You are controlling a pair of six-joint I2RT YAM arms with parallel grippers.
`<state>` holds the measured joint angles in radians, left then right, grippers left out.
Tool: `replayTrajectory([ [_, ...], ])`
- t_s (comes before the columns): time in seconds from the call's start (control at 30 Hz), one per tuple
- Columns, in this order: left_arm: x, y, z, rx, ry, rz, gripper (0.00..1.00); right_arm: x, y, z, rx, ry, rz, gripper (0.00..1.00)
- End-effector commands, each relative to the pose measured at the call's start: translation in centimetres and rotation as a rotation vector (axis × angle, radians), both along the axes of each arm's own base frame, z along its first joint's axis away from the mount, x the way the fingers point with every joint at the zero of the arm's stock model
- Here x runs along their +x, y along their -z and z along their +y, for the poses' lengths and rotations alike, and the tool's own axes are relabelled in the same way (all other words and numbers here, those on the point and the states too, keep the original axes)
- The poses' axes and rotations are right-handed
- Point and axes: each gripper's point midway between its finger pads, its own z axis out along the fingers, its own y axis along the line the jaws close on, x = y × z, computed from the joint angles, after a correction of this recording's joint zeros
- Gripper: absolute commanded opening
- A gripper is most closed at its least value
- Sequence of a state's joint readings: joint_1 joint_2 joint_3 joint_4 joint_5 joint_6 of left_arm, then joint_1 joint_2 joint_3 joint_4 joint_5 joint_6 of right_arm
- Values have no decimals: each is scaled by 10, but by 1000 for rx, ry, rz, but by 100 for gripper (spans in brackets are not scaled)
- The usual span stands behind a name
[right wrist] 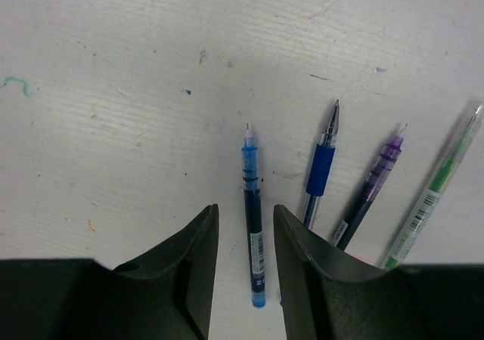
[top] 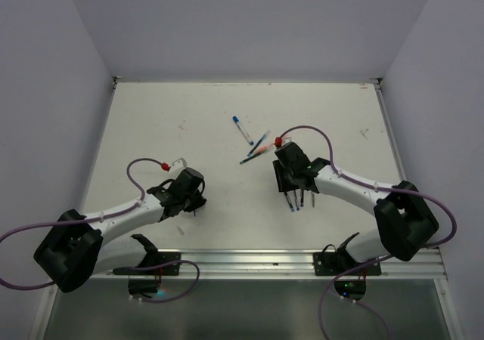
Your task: Open the pen caps
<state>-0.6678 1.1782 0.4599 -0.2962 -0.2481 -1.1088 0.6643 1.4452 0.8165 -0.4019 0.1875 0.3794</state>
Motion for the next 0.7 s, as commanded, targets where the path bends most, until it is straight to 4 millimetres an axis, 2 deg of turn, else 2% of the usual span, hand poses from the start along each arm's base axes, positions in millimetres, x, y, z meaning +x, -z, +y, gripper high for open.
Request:
replayTrajectory([
  [0.0,-7,6,16,29,-66,13,21,7,-15,4,35,-8,-53,40],
  [0.37,-5,-7,16,6,-64,-31,29,5,-15,6,52,-15,-52,41],
  [0.53,9,-32,4,-23,-34,-97,35,5,-18,6,56,-17,-58,42],
  [0.67,23,-60,-7,-52,-1,-172,38,6,-26,5,59,-14,-75,51],
])
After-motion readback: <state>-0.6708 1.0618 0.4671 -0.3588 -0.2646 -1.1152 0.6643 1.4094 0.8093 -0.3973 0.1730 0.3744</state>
